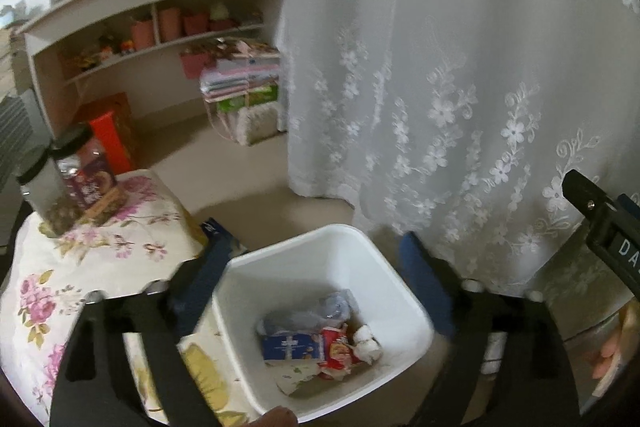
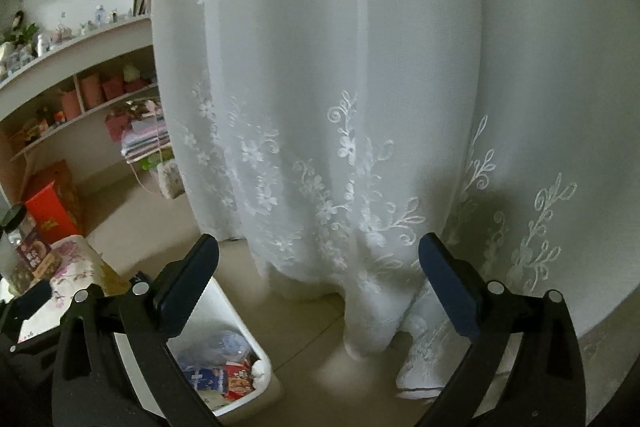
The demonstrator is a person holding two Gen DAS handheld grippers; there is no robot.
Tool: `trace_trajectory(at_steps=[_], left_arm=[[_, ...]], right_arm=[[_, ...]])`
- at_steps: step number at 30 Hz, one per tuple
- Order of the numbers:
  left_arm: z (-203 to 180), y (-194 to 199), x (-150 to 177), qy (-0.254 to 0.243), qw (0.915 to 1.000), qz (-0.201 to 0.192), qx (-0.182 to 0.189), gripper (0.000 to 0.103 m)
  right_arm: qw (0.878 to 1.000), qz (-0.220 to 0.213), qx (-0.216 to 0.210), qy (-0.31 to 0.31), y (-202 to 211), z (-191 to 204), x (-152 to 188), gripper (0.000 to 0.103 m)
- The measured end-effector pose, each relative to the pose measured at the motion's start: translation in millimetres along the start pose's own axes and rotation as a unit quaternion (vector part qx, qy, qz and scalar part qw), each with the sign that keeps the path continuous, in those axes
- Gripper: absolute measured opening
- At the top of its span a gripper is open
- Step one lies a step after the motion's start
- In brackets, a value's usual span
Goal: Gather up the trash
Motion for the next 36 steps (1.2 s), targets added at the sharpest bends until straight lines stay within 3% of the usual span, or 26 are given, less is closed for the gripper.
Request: trace_trajectory(at_steps=[5, 16, 31, 36], left_arm=[[32.1, 26.9, 0.9, 0.016, 0.9991, -0.02, -0.035, 0.096], [125.8, 89.1, 18.4, 0.054, 0.992, -0.038, -0.108, 0.096], [243.4, 132.6, 64.1, 0.101, 0.9781, -0.015, -0.181, 0.096], [274.0, 144.4, 73.2, 0.116, 0.9715, -0.01, -0.207, 0.096]], right_arm=[[1.0, -0.02, -0.013, -0.003, 22.0, 17.0, 1.5, 0.096], [0.996, -0.019, -0.083, 0.022, 76.1, 96.0, 20.2, 0.096], [0.984, 0.01, -0.158, 0.081, 118.5, 218.8, 59.0, 0.096], [0.979, -0.022, -0.173, 0.107, 132.0, 250.1, 69.9, 0.096]])
Point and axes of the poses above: each gripper's, at about its wrist camera, not at the fingertips, and y roughly against the way its jaws point, z to its left, x to its underside, the point moved 3 cm from there along -y, roughly the way its jaws point, and after that the axes turned 5 degrees about -z, right-handed, at the moved point
